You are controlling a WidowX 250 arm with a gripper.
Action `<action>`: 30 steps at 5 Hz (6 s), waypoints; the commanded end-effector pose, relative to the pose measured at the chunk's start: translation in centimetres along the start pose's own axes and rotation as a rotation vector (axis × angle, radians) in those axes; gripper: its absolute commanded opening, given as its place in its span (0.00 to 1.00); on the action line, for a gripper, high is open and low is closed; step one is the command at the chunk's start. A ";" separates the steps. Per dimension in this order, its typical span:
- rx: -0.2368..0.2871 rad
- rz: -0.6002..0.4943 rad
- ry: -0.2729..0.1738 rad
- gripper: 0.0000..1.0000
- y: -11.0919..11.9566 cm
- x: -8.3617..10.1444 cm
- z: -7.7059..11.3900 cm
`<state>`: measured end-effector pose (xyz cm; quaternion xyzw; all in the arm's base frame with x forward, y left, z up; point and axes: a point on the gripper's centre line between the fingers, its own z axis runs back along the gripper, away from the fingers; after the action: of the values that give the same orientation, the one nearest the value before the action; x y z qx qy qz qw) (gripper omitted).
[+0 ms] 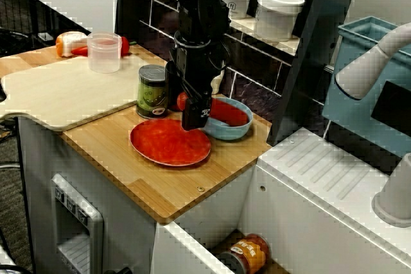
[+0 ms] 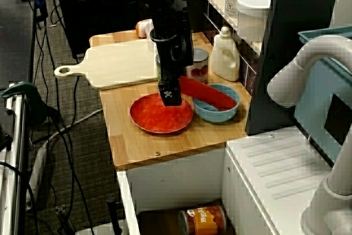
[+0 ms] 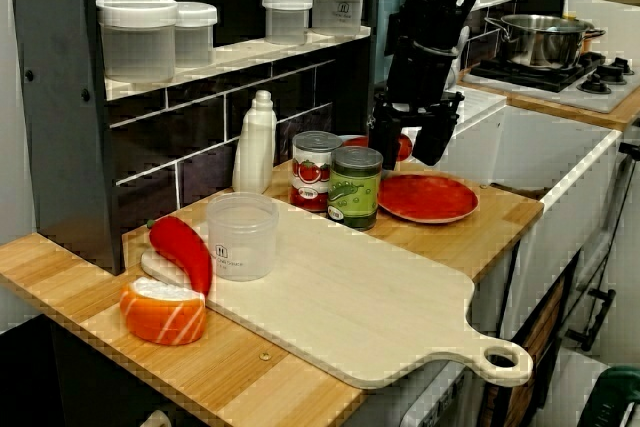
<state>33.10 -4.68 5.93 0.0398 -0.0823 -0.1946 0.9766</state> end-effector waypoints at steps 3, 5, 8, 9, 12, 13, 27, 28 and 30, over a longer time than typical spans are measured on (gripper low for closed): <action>-0.011 0.016 -0.020 1.00 1.5 2.4 0.7; -0.015 -0.002 -0.038 0.00 1.8 2.4 0.7; -0.033 -0.008 -0.048 0.00 2.4 0.9 2.3; -0.044 -0.004 -0.058 0.00 2.6 0.4 3.0; -0.075 -0.001 -0.077 0.00 3.6 -1.0 4.8; -0.091 0.004 -0.092 0.00 4.2 -2.0 5.8; 0.093 -0.175 -0.030 0.00 15.4 -9.8 6.2; 0.099 -0.188 -0.015 0.00 15.4 -10.2 5.6; 0.128 -0.201 0.003 0.00 15.7 -11.1 3.4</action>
<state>28.23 13.45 8.51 0.1005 -0.0796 -0.2847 0.9500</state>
